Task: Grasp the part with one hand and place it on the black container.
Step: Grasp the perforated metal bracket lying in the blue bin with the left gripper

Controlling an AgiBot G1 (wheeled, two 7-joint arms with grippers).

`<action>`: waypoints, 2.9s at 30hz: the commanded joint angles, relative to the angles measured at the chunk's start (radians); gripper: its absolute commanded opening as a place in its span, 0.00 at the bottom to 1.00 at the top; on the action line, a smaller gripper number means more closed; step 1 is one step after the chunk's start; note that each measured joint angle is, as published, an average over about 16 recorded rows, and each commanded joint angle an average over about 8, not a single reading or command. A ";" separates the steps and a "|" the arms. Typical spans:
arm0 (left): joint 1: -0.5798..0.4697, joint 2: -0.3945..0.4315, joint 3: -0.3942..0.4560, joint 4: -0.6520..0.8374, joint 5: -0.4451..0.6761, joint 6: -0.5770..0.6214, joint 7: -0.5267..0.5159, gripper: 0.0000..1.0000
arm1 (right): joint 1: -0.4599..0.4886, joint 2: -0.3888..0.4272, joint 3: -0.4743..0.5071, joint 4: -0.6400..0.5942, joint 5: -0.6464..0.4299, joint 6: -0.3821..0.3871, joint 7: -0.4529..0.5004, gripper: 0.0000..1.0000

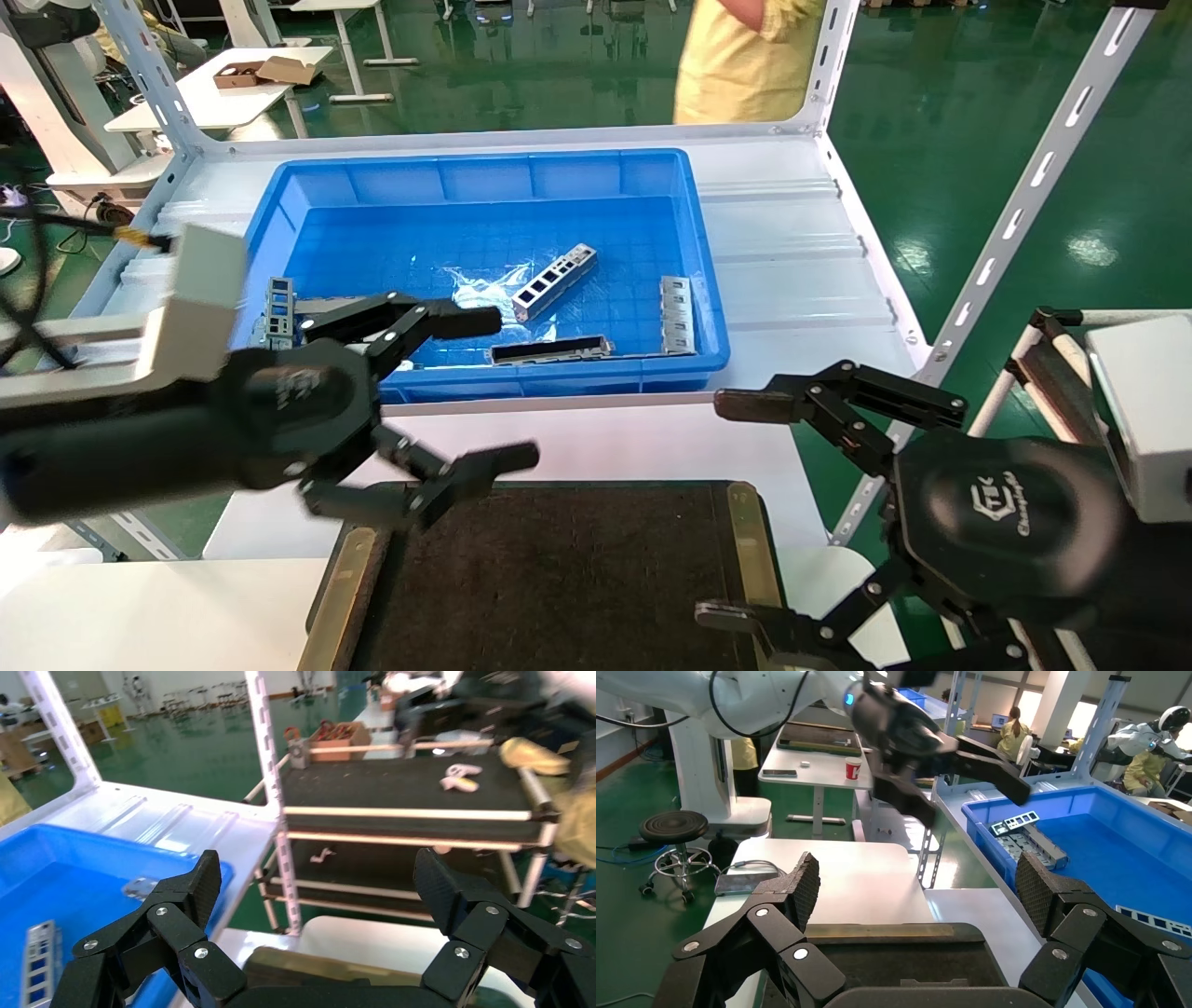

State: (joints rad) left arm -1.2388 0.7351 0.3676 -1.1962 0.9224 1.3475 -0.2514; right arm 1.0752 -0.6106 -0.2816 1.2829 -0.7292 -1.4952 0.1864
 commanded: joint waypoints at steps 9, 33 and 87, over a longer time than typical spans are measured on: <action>-0.113 0.132 0.064 0.166 0.142 -0.082 0.043 1.00 | 0.000 0.000 -0.001 0.000 0.001 0.000 0.000 1.00; -0.352 0.515 0.142 0.848 0.365 -0.443 0.299 1.00 | 0.001 0.001 -0.003 0.000 0.002 0.001 -0.001 1.00; -0.377 0.617 0.165 1.113 0.323 -0.631 0.354 0.00 | 0.001 0.003 -0.006 0.000 0.004 0.003 -0.003 0.00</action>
State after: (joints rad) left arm -1.6177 1.3513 0.5301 -0.0846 1.2425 0.7197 0.1045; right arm 1.0765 -0.6080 -0.2878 1.2829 -0.7250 -1.4925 0.1833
